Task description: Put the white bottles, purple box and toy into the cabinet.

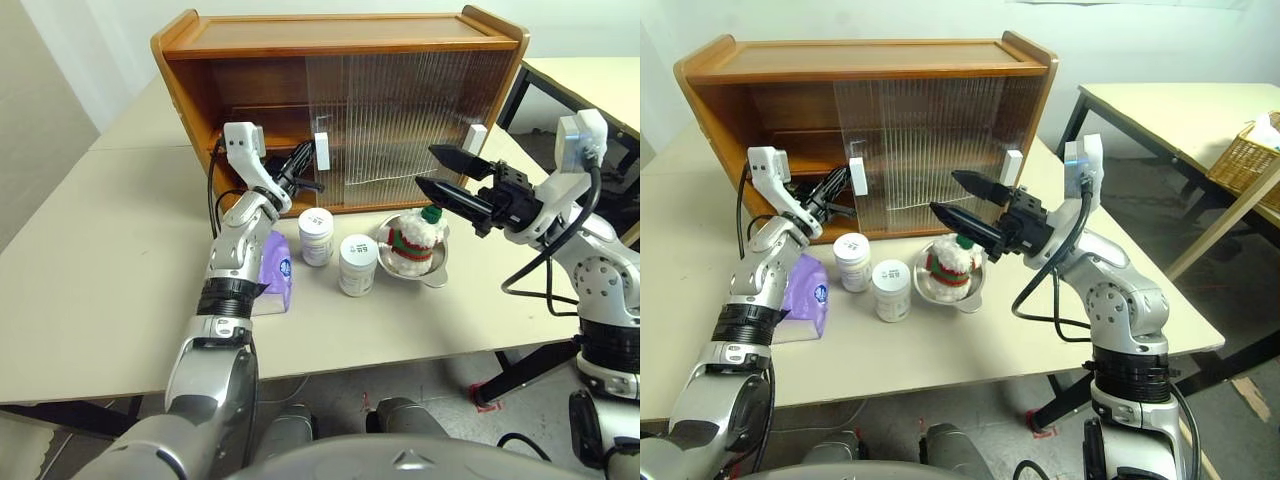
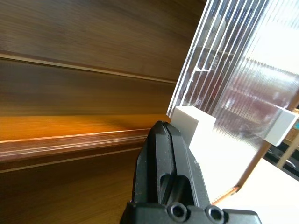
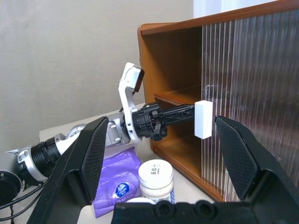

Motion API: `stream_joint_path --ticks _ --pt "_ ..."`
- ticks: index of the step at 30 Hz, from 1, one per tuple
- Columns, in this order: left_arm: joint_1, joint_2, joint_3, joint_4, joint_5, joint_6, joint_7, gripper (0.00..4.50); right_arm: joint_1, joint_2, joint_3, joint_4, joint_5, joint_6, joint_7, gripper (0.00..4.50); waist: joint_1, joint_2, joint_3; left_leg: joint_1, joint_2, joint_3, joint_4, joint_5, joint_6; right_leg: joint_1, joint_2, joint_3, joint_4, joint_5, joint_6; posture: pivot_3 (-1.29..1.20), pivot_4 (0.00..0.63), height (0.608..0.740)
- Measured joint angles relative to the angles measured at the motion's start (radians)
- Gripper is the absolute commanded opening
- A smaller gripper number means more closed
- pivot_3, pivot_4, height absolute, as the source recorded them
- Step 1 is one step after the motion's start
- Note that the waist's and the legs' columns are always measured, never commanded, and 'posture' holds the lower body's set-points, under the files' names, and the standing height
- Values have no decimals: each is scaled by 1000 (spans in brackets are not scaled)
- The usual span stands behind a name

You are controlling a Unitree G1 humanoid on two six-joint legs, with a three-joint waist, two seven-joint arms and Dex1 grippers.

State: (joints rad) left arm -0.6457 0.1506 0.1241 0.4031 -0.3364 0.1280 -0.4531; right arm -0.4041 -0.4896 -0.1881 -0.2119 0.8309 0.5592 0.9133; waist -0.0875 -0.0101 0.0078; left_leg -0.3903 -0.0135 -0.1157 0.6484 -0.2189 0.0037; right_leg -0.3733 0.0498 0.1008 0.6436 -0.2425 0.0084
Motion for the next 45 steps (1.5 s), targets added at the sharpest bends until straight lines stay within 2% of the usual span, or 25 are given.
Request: stream_joint_path --ticks 17,27,31,37,42,45 --pt "-84 -32 -26 142 25 -69 -46 9 19 -5 -5 -14 1 -10 -13 4500 -4 0 0 -5 1 -2 1 -2 3 1 -1 0 -10 3 5 -213 0 740" --pt "-86 -39 -20 147 23 -79 -51 9 21 -5 -5 -14 1 -11 -13 4500 -4 1 0 -10 0 -4 12 -6 9 1 -4 0 -11 5 10 -182 0 740" --pt "-71 -28 -6 77 17 -77 -33 9 17 -5 -5 -11 0 -11 -10 4500 -3 1 0 -10 -1 -4 12 -6 9 1 -4 0 -11 5 10 -172 0 740" --pt "11 1 19 -143 -21 -13 6 9 -5 -5 0 10 -2 -11 4 4500 0 1 0 -11 -4 -2 12 -6 9 1 -1 0 -11 5 10 -136 0 740" --pt "106 87 35 -317 -65 64 -9 9 -19 3 11 32 -7 -11 17 4500 5 1 0 -9 -2 -3 12 -6 8 1 1 0 -11 6 7 -124 0 740" --pt "154 121 53 -387 -95 112 -20 580 -23 5 13 38 -8 -11 23 4500 11 1 0 -9 0 -4 12 -6 7 1 1 0 -11 6 6 -104 0 740"
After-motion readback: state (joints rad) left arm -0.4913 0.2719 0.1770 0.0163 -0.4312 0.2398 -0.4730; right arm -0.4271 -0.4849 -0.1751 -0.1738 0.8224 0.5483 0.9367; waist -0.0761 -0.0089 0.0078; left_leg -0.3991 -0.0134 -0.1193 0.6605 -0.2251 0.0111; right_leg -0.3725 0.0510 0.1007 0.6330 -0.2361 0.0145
